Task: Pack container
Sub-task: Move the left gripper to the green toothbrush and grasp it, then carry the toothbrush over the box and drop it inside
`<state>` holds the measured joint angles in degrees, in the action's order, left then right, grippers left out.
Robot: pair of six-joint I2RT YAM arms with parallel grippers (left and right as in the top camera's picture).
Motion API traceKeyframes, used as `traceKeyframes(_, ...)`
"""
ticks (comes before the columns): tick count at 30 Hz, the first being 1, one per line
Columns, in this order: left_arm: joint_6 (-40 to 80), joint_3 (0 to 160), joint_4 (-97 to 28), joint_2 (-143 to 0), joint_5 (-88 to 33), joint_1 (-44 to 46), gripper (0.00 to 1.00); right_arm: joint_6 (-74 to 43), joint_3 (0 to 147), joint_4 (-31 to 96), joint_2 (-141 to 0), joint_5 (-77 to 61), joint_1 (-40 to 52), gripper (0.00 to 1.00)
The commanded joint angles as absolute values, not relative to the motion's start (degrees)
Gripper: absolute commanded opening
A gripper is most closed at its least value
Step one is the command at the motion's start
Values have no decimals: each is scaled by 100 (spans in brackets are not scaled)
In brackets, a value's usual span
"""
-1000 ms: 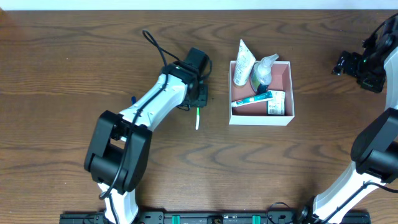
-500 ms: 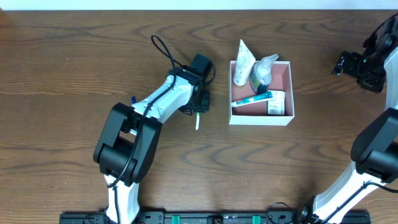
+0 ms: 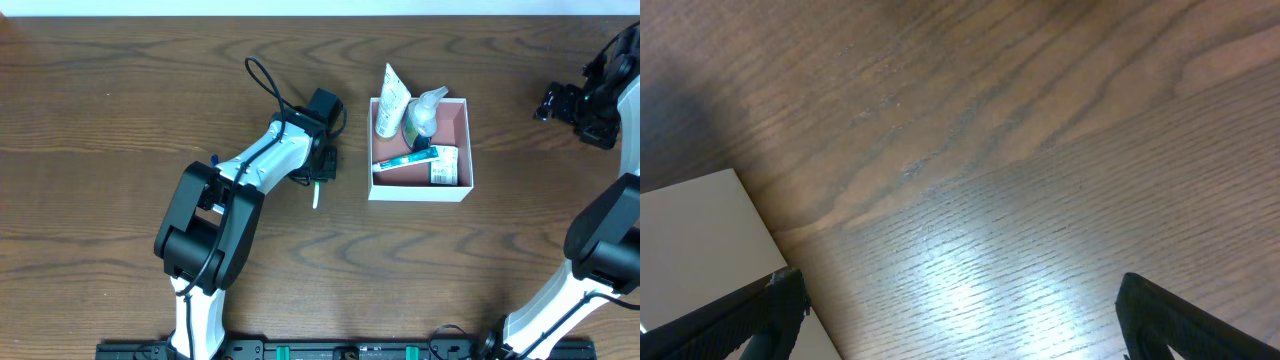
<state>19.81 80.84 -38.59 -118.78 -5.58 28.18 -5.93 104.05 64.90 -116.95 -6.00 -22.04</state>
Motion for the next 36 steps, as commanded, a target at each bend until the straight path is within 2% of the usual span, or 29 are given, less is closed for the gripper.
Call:
traceKeyframes(1,2025,8071,-3870,-12055,-537,2801,19,-681,10407,6495,-11627,-624,-2174,99)
traceKeyframes(4,2023,8071,-3830,-12055,-534,2799,6,-679,10407,6495,-11627,-622,-2174,99)
traceKeyframes(14,1892,8383,-3776,-11721,-534,2611,6,-681,10407,6495,-11627,-624,-2174,99)
traceKeyframes(18,1835,8571,-3763,-11146,-537,2429,6,-681,10407,6495,-11627,-624,-2174,99)
traceKeyframes(23,1044,8702,-3573,-10092,-541,2405,6,-681,10407,6495,-11627,-624,-2174,99)
traceKeyframes(30,30,8702,-3024,-8790,-567,3061,6,-681,10407,6495,-11627,-624,-2174,99)
traceKeyframes(36,-941,8632,-2768,-8750,-668,3988,6,-681,10407,6495,-11627,-624,-2174,99)
